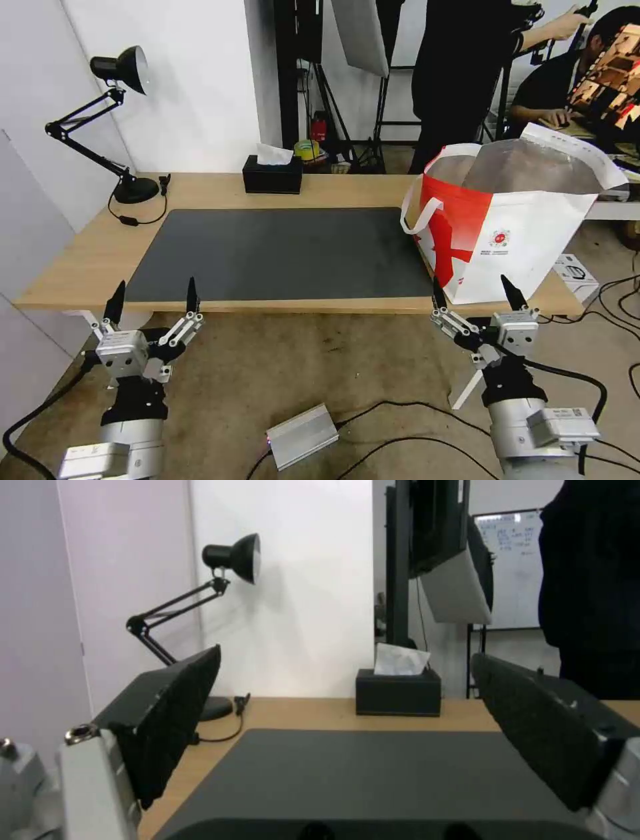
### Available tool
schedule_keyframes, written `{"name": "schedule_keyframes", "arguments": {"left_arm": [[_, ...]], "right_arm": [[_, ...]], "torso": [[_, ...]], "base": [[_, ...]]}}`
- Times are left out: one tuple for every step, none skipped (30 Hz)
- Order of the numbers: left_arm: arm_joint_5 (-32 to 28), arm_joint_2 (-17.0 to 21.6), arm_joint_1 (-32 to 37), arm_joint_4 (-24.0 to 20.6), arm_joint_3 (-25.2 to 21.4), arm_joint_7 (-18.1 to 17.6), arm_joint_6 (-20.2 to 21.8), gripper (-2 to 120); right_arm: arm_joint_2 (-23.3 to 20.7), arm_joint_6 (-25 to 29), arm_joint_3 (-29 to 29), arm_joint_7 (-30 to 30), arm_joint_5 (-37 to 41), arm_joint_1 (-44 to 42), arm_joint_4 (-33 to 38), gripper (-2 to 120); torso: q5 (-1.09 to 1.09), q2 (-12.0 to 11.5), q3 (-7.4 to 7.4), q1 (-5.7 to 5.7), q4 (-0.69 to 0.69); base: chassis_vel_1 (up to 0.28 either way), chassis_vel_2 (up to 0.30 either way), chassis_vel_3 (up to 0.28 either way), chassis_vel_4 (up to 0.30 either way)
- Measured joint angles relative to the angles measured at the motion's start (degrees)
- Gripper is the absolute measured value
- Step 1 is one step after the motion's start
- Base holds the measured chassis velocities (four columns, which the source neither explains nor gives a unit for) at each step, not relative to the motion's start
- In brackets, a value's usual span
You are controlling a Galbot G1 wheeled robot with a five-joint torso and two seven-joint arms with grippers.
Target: Pick up the trash from the table and place it into the takeout bag.
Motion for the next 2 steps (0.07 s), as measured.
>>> {"name": "schedule_keyframes", "arguments": {"left_arm": [[0.0,0.0,0.0,0.0,0.0,0.0,0.0,100],[-0.01,0.01,0.0,0.0,0.0,0.0,0.01,100]], "right_arm": [[0.0,0.0,0.0,0.0,0.0,0.0,0.0,100],[0.0,0.0,0.01,0.0,0.0,0.0,0.0,100]], "torso": [[0.0,0.0,0.0,0.0,0.0],[0.0,0.0,0.0,0.0,0.0]], "base": [[0.0,0.0,0.0,0.0],[0.0,0.0,0.0,0.0]]}}
